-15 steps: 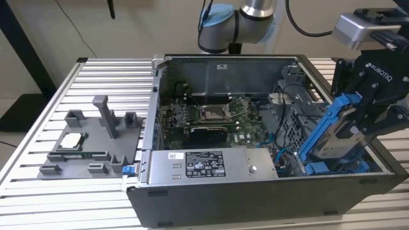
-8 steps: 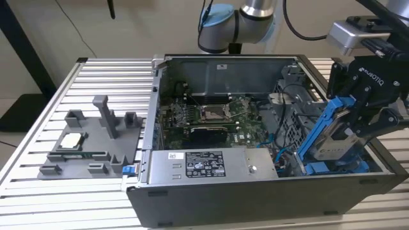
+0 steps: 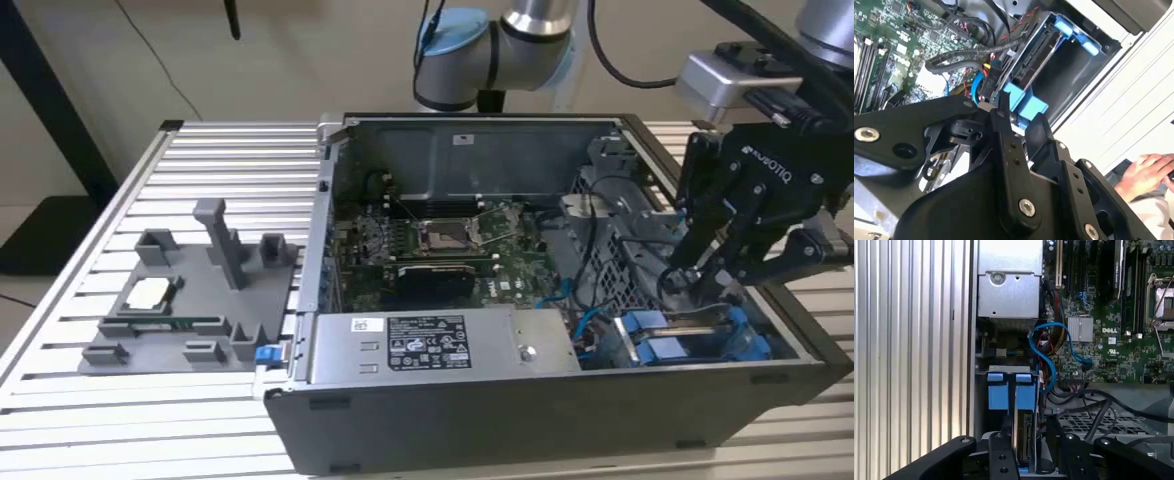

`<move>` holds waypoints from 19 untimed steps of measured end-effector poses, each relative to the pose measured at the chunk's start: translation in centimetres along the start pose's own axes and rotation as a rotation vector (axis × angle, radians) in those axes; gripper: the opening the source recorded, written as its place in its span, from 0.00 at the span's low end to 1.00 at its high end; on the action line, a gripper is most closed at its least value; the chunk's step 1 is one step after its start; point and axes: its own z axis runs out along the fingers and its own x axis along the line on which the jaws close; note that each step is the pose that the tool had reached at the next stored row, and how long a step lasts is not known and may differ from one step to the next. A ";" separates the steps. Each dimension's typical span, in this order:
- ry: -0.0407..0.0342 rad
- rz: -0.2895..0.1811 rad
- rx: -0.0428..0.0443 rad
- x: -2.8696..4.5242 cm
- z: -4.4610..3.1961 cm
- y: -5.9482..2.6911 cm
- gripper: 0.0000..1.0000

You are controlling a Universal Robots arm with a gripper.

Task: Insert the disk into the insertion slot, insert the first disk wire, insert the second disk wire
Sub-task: 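Insert the disk into the insertion slot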

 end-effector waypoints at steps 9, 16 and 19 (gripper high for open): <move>-0.0054 0.000 0.0218 -0.16 -1.18 0.05 0.40; -0.0105 0.000 0.0333 -1.29 -1.04 0.03 0.40; -0.0151 0.001 0.0335 -1.40 -0.63 0.02 0.40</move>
